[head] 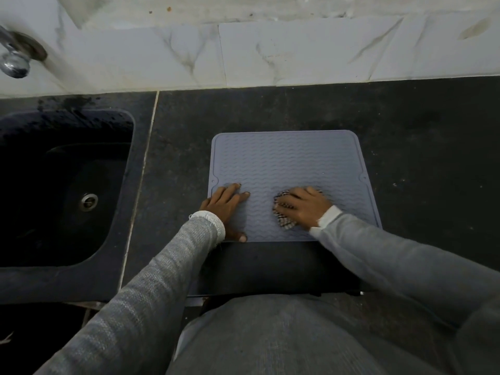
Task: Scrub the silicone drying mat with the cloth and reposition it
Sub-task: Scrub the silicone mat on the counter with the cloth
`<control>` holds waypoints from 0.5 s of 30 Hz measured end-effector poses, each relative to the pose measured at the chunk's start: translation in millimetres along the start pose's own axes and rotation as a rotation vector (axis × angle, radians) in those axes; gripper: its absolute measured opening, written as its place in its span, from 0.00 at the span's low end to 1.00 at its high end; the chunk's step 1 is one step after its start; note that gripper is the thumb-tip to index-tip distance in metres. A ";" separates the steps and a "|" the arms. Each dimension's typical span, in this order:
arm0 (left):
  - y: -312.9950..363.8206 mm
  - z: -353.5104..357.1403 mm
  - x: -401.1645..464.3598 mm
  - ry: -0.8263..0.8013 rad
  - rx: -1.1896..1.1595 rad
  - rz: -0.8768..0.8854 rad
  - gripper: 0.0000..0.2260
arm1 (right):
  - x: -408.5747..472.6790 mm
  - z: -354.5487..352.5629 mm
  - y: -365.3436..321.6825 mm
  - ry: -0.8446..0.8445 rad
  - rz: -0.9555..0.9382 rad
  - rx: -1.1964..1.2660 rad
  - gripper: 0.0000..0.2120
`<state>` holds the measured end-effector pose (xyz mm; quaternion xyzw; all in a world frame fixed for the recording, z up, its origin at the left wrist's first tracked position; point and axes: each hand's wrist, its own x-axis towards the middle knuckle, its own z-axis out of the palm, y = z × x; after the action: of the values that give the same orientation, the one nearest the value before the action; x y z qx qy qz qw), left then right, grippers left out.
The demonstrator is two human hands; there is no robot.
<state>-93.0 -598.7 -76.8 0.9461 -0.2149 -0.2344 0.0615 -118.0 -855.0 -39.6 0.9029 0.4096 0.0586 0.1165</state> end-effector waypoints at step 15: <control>-3.0 -1.7 -3.2 -0.013 0.007 0.024 0.52 | 19.3 -6.2 -17.7 0.003 -0.014 0.127 0.08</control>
<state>-93.6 -594.5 -74.6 0.9421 -0.2275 -0.2391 0.0595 -119.3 -828.2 -38.0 0.9055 0.4191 0.0330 0.0589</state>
